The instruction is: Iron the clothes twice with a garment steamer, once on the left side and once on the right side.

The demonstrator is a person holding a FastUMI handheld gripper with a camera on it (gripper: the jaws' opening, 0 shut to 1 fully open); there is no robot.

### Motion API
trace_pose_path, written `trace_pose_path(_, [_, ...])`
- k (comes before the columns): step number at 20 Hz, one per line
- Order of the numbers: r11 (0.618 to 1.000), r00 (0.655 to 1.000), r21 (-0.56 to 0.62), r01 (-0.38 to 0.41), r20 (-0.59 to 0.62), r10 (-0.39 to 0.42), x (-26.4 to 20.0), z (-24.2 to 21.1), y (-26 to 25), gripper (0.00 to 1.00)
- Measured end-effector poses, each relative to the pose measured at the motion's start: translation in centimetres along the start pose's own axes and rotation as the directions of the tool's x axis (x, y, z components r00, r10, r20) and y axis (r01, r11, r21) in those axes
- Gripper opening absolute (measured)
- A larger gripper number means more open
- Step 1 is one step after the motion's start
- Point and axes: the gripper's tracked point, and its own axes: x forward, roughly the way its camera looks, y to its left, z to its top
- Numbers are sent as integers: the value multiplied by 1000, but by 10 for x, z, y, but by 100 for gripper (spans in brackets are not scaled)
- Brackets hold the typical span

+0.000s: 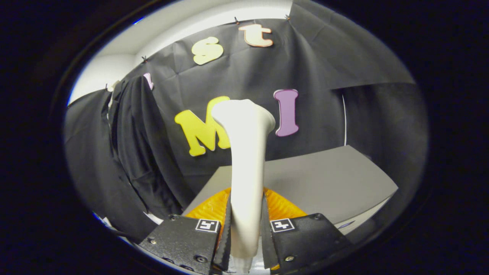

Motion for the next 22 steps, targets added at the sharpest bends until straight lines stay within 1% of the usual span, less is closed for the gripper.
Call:
trace_pose_path(5, [999, 993, -28, -18, 118, 21, -32, 37, 86, 36])
trace_pose_path(10, [998, 972, -44, -53, 225, 62, -56, 77, 167, 36])
trace_pose_path(16, [990, 950, -97, -98, 288, 122, -59, 114, 255, 36])
trace_pose_path(19, [984, 943, -128, -123, 293, 156, -51, 120, 297, 36])
trace_pose_path(22, [980, 941, -152, -131, 291, 171, -36, 127, 331, 36])
